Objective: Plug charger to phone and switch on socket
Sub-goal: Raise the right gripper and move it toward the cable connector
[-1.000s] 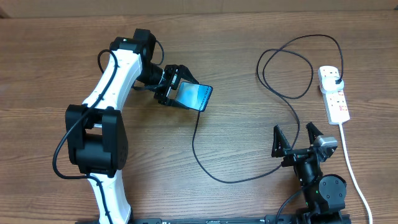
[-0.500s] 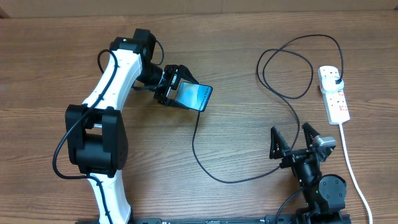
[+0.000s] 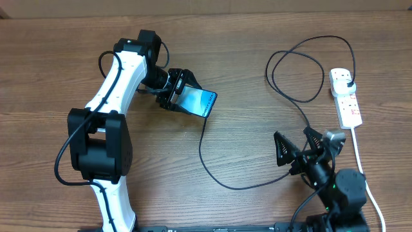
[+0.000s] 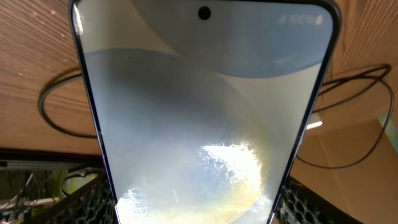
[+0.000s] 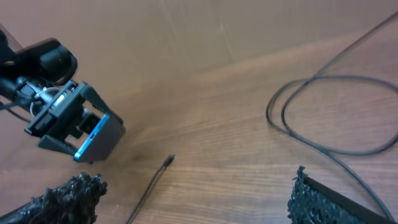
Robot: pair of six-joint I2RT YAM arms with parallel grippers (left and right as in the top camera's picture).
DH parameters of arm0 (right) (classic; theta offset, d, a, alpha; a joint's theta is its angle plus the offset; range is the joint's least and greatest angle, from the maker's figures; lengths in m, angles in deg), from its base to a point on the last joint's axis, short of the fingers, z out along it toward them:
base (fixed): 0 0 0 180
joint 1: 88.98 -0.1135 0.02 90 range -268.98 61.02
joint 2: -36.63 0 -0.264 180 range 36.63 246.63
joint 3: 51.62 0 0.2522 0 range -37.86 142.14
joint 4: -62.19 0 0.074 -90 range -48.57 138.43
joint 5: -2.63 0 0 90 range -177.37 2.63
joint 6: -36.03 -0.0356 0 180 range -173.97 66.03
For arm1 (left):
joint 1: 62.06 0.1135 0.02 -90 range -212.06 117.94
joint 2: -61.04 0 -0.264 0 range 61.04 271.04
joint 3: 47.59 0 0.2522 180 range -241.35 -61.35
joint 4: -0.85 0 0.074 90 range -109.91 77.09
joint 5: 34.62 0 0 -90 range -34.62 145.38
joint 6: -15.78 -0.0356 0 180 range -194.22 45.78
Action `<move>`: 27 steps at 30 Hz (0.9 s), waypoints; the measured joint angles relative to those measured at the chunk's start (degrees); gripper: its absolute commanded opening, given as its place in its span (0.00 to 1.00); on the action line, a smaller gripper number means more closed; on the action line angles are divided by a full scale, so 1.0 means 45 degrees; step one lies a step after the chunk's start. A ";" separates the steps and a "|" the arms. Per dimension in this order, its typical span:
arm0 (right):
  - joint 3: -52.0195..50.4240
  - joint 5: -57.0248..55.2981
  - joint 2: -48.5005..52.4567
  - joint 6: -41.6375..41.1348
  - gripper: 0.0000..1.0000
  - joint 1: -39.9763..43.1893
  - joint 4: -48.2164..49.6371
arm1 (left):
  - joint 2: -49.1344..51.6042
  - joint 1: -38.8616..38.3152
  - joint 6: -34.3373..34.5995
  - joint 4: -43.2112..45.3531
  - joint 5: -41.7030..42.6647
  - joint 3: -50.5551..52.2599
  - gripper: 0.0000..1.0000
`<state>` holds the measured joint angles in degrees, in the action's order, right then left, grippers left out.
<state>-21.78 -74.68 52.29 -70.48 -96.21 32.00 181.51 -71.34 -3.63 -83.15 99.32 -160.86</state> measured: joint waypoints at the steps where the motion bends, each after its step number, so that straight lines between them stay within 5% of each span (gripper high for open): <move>1: 0.0427 0.0034 0.0461 -0.0015 1.00 0.0000 -0.0243 | 0.0000 0.0000 0.0000 -0.0005 -0.0097 0.0000 0.58; 16: 0.7543 0.1438 0.6839 0.0015 1.00 0.0000 -0.6844 | 0.0000 0.0000 -0.0102 -0.0335 -0.1957 -0.0005 0.58; 27: 1.0083 0.1851 0.8296 0.0010 1.00 0.0549 -0.9165 | 0.0000 0.0000 -0.0141 -0.0539 -0.2550 -0.0005 0.58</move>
<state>23.59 -66.35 89.62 -70.44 -93.74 -9.24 181.51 -71.34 -4.26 -85.58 87.85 -160.88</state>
